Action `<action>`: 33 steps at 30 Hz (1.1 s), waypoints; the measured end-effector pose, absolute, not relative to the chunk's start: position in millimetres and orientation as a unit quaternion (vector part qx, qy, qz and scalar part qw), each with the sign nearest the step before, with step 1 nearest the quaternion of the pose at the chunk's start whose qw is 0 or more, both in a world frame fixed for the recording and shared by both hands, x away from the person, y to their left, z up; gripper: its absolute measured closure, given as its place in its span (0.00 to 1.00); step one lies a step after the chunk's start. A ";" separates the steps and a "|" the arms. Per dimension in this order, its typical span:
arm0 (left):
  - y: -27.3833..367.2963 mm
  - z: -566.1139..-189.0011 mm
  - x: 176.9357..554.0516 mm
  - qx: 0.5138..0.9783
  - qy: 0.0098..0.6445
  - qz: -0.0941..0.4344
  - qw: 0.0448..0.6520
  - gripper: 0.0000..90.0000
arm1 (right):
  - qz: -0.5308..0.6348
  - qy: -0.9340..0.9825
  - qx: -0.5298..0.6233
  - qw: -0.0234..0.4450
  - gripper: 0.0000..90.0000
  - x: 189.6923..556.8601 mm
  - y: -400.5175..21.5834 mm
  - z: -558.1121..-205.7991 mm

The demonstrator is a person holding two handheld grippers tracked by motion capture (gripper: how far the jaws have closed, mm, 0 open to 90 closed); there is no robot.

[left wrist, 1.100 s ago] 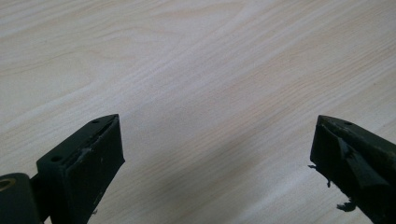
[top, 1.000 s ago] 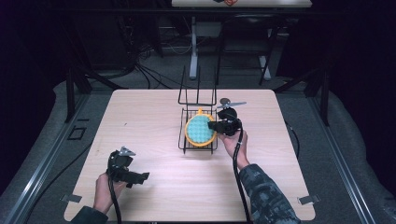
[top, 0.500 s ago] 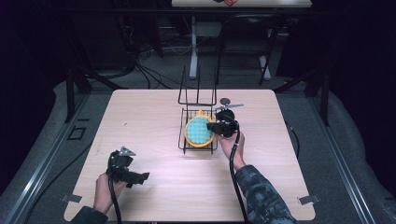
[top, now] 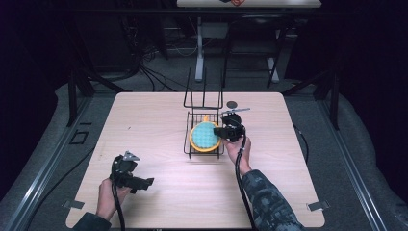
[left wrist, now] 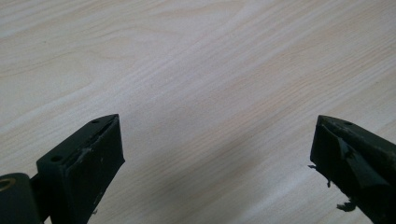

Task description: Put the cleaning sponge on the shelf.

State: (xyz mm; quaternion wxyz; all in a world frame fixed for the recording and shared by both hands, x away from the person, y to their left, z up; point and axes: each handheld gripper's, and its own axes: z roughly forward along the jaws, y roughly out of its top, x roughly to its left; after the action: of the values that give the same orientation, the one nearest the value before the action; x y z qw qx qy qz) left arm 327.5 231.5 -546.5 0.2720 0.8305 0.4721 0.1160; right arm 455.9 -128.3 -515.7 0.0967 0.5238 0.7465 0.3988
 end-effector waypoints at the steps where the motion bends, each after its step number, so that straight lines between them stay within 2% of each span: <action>1: 231.8 -546.4 327.5 0.830 0.472 0.117 0.271 0.03 | 0.398 0.745 0.526 0.095 0.96 456.3 -128.7 -516.8; 14: 229.3 -546.0 326.9 0.832 0.469 0.118 0.271 0.03 | 0.398 0.736 0.540 0.091 0.93 458.4 -128.9 -522.6; 17: 228.4 -545.5 326.5 0.834 0.466 0.121 0.268 0.03 | 0.403 0.733 0.540 0.088 0.87 457.2 -131.8 -521.0; 20: 228.3 -545.4 326.1 0.834 0.468 0.121 0.267 0.03 | 0.408 0.733 0.537 0.088 0.76 455.5 -133.5 -517.4; 21: 228.3 -545.4 326.1 0.834 0.468 0.121 0.267 0.03 | 0.408 0.733 0.537 0.088 0.76 455.5 -133.5 -517.4; 22: 227.6 -545.4 326.1 0.833 0.467 0.124 0.268 0.03 | 0.405 0.736 0.534 0.090 0.70 454.2 -134.5 -515.0; 33: 224.8 -545.3 326.0 0.837 0.462 0.126 0.264 0.03 | 0.410 0.770 0.481 0.089 0.47 440.9 -137.0 -497.8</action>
State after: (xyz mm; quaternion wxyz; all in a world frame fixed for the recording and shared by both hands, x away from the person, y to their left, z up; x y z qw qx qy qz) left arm 326.0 224.8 -545.3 0.2636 0.8374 0.4620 0.1263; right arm 440.9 -137.0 -497.8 0.0894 0.4809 0.7700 0.4097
